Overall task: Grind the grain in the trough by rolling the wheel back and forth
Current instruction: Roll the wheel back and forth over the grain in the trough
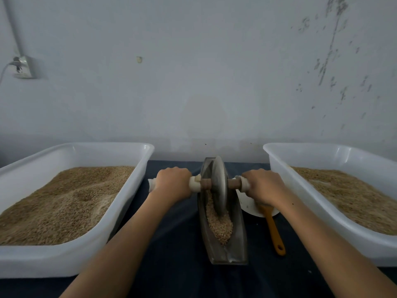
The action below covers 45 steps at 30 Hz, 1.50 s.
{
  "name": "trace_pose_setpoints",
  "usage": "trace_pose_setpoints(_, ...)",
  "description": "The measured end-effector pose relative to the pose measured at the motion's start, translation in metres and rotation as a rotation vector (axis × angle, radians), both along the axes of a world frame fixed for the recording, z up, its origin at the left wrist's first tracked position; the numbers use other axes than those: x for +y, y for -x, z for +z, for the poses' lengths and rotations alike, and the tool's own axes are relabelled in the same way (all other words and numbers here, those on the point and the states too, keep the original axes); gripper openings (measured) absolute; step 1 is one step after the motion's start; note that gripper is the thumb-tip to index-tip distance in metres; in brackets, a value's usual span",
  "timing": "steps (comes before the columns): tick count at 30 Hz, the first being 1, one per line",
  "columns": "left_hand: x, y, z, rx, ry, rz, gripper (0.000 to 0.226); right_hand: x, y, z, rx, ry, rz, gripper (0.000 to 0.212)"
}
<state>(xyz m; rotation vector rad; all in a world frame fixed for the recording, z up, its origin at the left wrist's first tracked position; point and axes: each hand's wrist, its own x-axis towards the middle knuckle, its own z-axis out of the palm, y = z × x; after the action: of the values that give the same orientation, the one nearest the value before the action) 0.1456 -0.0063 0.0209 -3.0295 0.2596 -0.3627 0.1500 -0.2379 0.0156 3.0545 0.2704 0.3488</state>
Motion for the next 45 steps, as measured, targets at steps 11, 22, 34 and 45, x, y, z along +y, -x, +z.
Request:
trace_pose_setpoints(11,0.007,0.001,0.004,0.268,0.072,-0.004,0.032,0.007,0.01,0.019,0.151,0.086,0.004,0.011)
trace_pose_setpoints(22,0.005,0.002,0.007,0.277,0.071,-0.013,0.029,0.003,0.006,0.016,0.237,0.043,-0.001,0.01)
trace_pose_setpoints(34,0.002,0.002,0.004,0.157,0.04,0.0,0.027,0.001,0.001,0.006,0.077,0.022,0.021,0.009)
trace_pose_setpoints(45,0.009,-0.001,0.008,0.395,0.105,-0.031,0.029,0.003,0.008,0.023,0.361,0.033,-0.014,0.015)
